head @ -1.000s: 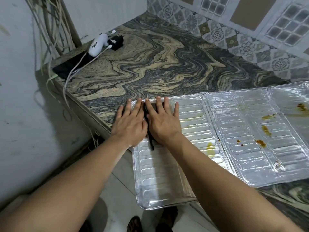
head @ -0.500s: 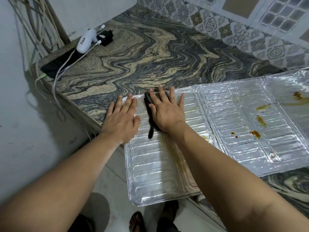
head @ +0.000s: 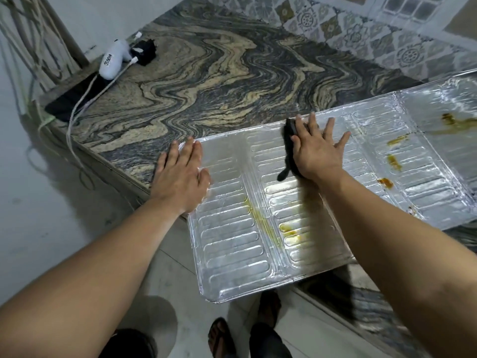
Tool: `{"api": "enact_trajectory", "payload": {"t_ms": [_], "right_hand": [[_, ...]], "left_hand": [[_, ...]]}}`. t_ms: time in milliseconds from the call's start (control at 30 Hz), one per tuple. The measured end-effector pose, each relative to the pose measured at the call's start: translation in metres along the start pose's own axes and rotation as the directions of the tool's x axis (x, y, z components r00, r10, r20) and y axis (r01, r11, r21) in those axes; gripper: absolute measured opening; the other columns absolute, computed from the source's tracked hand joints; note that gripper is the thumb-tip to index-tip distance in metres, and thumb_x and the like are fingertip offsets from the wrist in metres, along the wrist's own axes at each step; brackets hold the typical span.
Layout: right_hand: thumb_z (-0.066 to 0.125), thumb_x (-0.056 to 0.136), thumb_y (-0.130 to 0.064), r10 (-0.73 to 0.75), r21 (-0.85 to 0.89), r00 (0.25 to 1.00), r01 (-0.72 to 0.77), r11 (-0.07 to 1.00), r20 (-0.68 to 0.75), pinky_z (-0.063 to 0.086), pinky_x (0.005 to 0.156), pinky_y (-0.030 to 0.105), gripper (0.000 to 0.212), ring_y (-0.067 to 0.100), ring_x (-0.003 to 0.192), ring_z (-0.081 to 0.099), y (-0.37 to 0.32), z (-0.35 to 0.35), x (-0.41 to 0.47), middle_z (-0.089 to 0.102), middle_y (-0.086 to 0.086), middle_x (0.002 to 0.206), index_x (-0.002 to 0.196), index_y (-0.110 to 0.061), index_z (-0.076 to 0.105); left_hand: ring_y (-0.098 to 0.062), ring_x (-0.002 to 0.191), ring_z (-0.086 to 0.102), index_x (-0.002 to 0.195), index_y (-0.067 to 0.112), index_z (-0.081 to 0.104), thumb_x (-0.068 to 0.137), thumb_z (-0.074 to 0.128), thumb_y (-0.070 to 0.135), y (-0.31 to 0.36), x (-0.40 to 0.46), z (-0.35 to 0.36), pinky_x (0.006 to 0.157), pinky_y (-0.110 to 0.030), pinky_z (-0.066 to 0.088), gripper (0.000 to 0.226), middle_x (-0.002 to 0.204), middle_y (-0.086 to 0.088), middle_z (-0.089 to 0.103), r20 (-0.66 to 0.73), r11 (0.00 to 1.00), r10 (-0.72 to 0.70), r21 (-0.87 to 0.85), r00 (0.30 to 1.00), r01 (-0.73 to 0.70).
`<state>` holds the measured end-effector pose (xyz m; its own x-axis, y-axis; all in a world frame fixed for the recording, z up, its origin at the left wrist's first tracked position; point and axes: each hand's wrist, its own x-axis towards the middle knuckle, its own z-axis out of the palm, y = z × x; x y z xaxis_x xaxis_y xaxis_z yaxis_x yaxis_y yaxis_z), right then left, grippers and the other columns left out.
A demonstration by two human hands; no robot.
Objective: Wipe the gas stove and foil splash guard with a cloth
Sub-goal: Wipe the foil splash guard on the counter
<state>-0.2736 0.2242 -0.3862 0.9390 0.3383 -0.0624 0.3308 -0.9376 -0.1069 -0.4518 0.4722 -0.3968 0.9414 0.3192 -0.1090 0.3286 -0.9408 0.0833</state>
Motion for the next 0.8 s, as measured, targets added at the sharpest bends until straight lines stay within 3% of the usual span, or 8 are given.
{"api": "enact_trajectory", "payload": {"t_ms": [167,400,800], "right_hand": [[0.016,0.101,-0.042,0.185,0.058,0.982,-0.183,0.981,-0.035,-0.008,0.110,0.069,0.057,0.038,0.149,-0.006,0.013,0.002,-0.016,0.002,0.002,0.165,0.156,-0.029,0.009],[0.021,0.101,-0.038,0.289,0.084,0.953,-0.282,0.956,-0.089,0.001,0.117,0.060,0.060,0.042,0.148,-0.001,0.002,0.009,-0.042,0.005,0.016,0.163,0.156,-0.014,0.013],[0.029,0.101,-0.037,0.083,0.033,0.993,-0.080,0.996,-0.087,0.011,0.119,0.051,0.060,0.049,0.145,0.010,-0.053,0.017,-0.064,0.015,0.028,0.158,0.152,-0.005,0.023]], "left_hand": [[-0.025,0.154,-0.007,0.159,0.020,-0.003,0.098,0.010,0.048,0.001,0.001,0.001,0.125,-0.047,0.002,0.069,0.168,0.000,-0.006,-0.012,1.000,-0.002,0.000,1.000,0.002],[-0.026,0.154,-0.004,0.160,0.019,0.001,0.096,0.012,0.048,0.004,0.002,-0.001,0.124,-0.049,0.003,0.071,0.168,0.000,-0.003,-0.022,1.000,-0.004,-0.012,1.000,0.004],[-0.028,0.154,-0.006,0.159,0.019,0.000,0.096,0.012,0.046,0.002,0.000,0.000,0.124,-0.051,0.003,0.070,0.168,-0.002,-0.006,-0.009,1.000,0.013,-0.021,1.000,-0.014]]}}
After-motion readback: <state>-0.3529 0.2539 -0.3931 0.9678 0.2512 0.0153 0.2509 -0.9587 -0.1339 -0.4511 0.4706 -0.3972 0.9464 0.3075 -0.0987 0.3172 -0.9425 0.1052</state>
